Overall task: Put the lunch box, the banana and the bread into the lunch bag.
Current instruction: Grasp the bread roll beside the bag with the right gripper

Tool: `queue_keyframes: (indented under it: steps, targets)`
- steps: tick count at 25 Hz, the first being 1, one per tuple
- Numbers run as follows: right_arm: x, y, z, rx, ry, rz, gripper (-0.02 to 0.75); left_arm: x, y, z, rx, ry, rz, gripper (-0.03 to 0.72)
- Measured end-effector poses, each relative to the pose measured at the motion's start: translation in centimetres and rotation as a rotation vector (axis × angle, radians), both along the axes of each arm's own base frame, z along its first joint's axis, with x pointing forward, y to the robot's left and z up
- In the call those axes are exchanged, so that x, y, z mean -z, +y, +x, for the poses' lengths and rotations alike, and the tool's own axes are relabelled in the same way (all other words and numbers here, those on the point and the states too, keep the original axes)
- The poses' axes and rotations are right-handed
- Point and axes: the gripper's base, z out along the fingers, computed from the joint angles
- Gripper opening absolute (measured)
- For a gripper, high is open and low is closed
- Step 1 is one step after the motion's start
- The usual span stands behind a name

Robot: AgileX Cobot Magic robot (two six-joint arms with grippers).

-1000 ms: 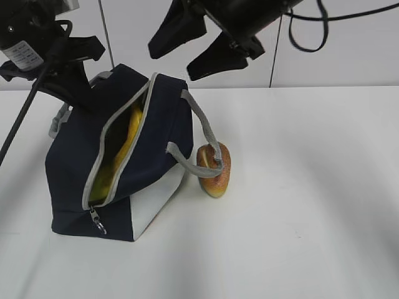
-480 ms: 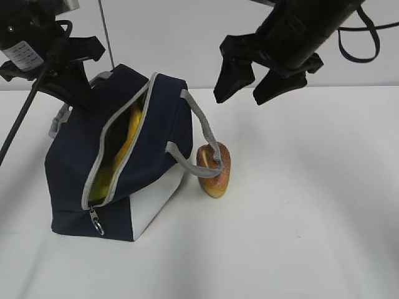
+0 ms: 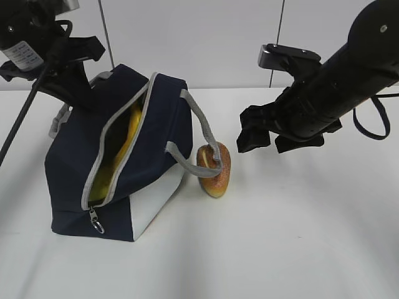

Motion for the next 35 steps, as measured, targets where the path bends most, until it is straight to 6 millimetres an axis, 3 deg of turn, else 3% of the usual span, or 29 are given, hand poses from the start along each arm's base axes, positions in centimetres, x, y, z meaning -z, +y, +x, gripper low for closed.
queue_keyframes:
  steps: [15,19,27,35]
  targets:
    - [5.9,0.9,3.4,0.127,-0.001,0.045,0.583,0.0,0.0,0.0,0.000,0.000,0.000,0.001]
    - [6.3,1.2,4.1,0.133,0.010,0.056,0.583,0.0,0.0,0.0,0.000,0.000,0.000,0.001]
    - [5.2,1.8,4.9,0.114,0.002,0.086,0.584,0.0,0.0,0.0,0.000,0.000,0.001,0.001]
    - [6.5,2.6,5.3,0.066,0.086,0.110,0.583,0.0,0.0,0.0,0.000,0.000,0.001,0.001]
